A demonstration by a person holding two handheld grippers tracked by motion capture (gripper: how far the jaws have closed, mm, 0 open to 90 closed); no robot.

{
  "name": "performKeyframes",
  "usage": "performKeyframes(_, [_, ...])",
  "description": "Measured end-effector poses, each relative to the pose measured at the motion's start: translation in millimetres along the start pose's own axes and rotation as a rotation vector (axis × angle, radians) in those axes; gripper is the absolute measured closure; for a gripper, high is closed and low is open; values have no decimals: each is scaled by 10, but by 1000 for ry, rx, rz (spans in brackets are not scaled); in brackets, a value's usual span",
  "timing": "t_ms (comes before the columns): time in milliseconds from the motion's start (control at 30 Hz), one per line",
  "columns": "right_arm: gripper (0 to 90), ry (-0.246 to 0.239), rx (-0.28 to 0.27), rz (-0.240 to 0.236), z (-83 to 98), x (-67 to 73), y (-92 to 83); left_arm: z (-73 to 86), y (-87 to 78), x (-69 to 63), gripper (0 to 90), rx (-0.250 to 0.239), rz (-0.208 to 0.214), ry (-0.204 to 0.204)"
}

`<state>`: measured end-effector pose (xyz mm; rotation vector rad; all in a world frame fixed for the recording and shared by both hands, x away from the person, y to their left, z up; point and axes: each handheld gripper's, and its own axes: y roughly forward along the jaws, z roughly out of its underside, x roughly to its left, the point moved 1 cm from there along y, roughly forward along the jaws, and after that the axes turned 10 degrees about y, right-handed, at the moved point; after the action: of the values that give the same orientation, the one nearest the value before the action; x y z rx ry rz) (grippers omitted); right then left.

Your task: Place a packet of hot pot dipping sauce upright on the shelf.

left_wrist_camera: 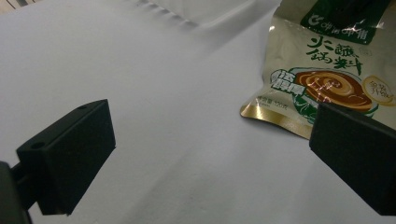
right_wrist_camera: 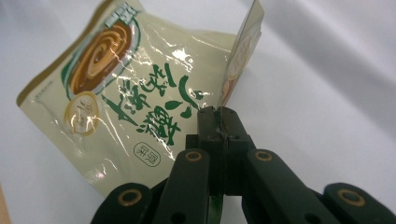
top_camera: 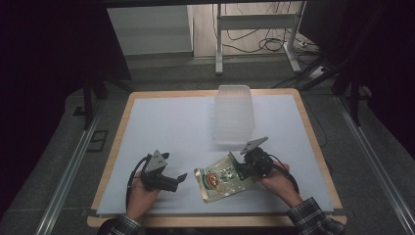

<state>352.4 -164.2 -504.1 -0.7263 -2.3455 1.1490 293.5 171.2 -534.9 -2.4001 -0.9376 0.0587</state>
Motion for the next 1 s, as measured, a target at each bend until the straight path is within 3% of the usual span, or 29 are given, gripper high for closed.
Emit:
performKeyframes(633, [891, -117, -92, 37, -335, 192, -244, -8, -24, 8, 3, -19, 15, -9])
performKeyframes(733, [892, -170, -110, 49, -441, 247, -277, -10, -31, 11, 3, -20, 20, -8])
performKeyframes(1000, [893, -241, -144, 70, -676, 386, -385, -23, -39, -7, 2, -31, 21, 2])
